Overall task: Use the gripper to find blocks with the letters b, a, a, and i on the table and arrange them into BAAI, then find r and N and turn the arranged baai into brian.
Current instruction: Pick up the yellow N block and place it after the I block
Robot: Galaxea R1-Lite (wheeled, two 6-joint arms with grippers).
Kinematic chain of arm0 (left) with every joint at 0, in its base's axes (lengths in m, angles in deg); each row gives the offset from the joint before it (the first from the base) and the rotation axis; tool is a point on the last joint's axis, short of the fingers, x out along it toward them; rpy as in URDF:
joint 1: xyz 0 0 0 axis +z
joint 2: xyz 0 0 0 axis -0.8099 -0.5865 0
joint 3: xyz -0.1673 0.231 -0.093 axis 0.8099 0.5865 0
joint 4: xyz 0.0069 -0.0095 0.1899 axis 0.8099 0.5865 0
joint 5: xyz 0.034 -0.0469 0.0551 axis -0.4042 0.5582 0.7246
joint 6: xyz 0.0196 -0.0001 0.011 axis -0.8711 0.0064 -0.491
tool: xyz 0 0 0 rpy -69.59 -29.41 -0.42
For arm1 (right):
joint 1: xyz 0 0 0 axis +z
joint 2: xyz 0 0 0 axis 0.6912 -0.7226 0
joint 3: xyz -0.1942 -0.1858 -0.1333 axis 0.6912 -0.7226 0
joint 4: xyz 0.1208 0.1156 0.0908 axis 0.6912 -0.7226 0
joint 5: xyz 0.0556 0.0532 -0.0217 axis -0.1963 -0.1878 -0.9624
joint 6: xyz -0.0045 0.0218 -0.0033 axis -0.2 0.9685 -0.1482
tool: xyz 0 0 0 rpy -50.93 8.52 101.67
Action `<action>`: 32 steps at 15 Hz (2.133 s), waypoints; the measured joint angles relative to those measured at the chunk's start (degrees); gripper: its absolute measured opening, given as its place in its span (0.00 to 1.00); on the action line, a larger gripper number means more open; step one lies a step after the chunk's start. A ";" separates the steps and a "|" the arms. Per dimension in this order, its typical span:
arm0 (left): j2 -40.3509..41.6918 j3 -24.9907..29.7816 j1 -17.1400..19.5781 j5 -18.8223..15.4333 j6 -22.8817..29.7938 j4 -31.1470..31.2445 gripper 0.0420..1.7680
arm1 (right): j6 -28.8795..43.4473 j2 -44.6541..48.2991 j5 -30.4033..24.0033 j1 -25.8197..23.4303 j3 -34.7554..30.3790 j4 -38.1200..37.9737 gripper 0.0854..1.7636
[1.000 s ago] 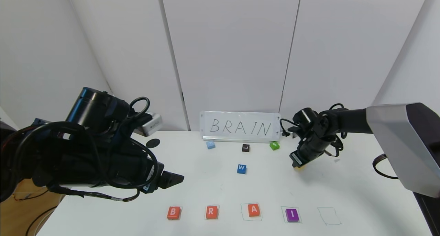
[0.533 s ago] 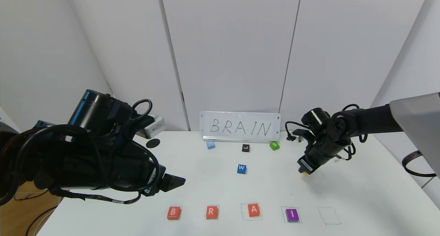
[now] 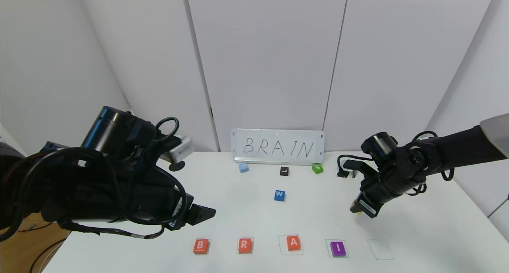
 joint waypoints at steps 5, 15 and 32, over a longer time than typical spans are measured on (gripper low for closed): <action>0.00 0.39 -0.17 0.00 -0.72 -0.11 0.97 | -16.40 3.29 -1.54 -3.04 -6.25 -0.16 0.27; -1.02 1.18 -0.50 0.05 -1.27 -0.60 0.97 | -35.55 3.56 -5.50 -6.18 -12.48 3.97 0.27; -2.93 2.34 -1.68 1.84 -2.46 -0.87 0.97 | -43.06 2.96 -5.03 -6.70 -17.51 4.49 0.27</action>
